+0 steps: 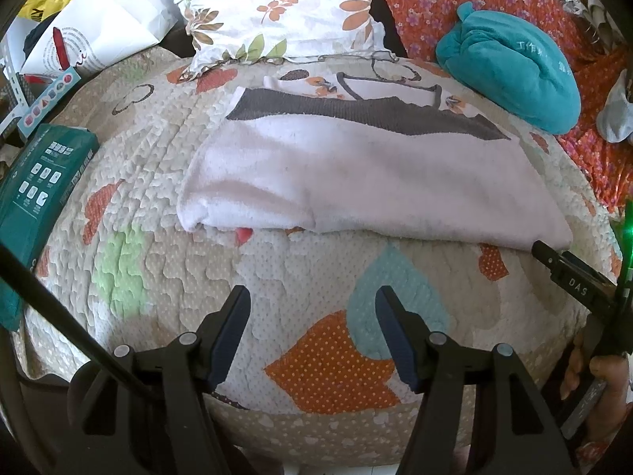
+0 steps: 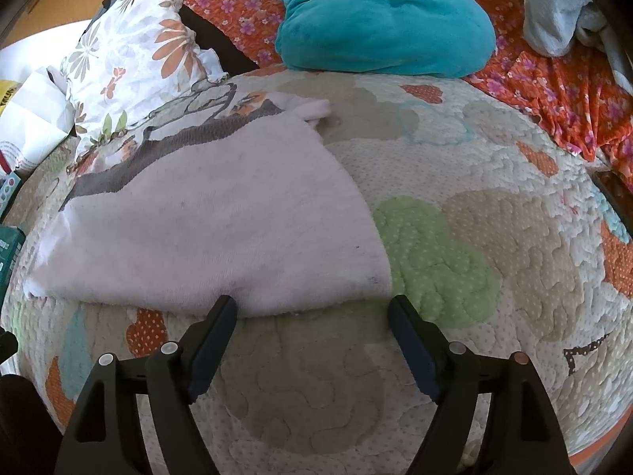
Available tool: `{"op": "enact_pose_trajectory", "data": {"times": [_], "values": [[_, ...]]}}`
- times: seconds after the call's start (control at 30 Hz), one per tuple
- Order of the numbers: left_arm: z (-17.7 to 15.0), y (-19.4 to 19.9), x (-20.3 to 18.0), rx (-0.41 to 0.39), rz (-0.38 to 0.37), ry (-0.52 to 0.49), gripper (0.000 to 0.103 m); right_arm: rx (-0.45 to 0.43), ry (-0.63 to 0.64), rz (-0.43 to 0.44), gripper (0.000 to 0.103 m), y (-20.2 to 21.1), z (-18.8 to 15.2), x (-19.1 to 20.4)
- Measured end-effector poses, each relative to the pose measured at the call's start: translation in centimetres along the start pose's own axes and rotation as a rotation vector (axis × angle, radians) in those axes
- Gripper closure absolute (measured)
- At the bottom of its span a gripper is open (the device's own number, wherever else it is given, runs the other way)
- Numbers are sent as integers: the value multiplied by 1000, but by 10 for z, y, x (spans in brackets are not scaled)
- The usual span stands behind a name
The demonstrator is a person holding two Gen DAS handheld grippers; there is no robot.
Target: Fold small clothes
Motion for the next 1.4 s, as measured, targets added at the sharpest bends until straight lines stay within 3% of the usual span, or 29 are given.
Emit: {"op": "enact_pose_trajectory", "data": {"times": [0.67, 0.73, 0.87, 0.93, 1.07, 1.2, 1.27, 1.3, 1.33, 1.4], "values": [[-6, -16, 1, 50, -5, 8, 35, 7, 13, 5, 15, -3, 0, 1], [-4, -21, 2, 52, -27, 30, 34, 9, -34, 59, 12, 0, 0, -3], [1, -33, -2, 24, -60, 49, 34, -13, -226, 250, 12, 15, -9, -17], [4, -39, -5, -6, -75, 59, 34, -18, -271, 281, 11, 14, -10, -19], [11, -48, -3, -53, -109, 83, 34, -12, -220, 231, 11, -4, 16, -6], [19, -50, 21, -81, -140, 168, 34, -26, -280, 213, 12, -38, 56, -1], [21, -50, 37, -76, -153, 219, 34, -26, -306, 204, 16, -55, 72, 3], [21, -49, 47, -69, -162, 251, 34, -21, -311, 196, 24, -61, 79, 6], [22, -47, 61, -56, -171, 292, 34, -7, -314, 196, 46, -68, 86, 9], [22, -42, 82, -40, -180, 346, 34, 32, -342, 220, 73, -75, 97, 13]]}}
Point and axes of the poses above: each gripper's, at about its wrist camera, not at the fingertips, and y roughly against the way its jaws point, x to its left, z to its top, the point moved 3 cm from there along -y, roughly the way its jaws point, and after that the axes turned 7 degrees about z, right-handed, at the moved point
